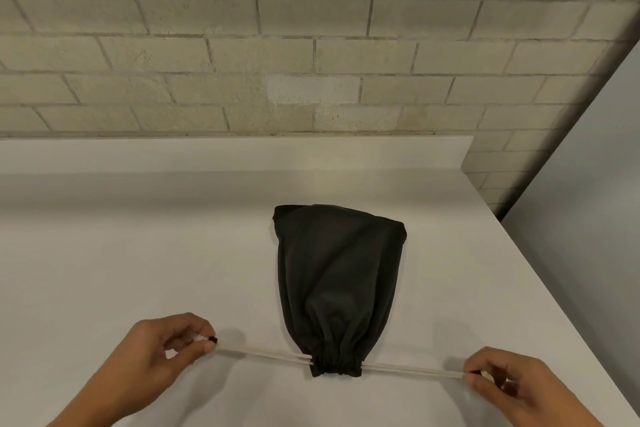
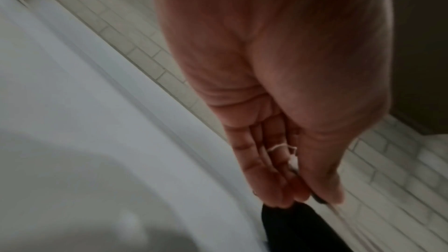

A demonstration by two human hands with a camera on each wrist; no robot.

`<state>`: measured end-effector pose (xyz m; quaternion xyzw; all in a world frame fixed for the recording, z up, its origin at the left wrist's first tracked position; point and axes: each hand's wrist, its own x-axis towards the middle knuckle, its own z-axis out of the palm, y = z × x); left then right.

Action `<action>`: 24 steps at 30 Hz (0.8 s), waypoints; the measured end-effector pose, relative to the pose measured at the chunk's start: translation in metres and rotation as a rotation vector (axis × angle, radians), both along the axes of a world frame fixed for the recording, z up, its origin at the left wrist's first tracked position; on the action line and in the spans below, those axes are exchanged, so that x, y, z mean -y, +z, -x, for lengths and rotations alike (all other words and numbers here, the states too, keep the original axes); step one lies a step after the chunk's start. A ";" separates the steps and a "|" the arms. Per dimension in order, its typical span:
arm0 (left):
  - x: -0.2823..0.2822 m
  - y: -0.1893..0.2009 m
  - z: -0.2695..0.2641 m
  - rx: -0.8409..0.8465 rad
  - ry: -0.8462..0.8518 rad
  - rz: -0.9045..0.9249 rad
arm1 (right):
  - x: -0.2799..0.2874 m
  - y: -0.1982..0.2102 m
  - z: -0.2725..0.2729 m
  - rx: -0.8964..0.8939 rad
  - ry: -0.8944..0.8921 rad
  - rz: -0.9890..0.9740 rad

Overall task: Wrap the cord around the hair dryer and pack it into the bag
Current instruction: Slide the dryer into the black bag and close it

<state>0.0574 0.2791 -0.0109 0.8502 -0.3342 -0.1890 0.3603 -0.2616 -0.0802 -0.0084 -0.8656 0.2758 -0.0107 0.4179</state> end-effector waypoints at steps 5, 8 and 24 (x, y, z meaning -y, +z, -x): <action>0.040 0.028 0.009 -0.063 0.011 0.214 | -0.012 0.021 -0.041 0.269 -0.062 -0.085; 0.081 0.032 0.017 -0.053 -0.003 0.288 | -0.025 0.022 -0.077 0.385 -0.086 -0.118; 0.148 -0.020 0.033 -0.403 0.336 0.202 | -0.049 -0.028 -0.145 0.145 -0.583 -0.384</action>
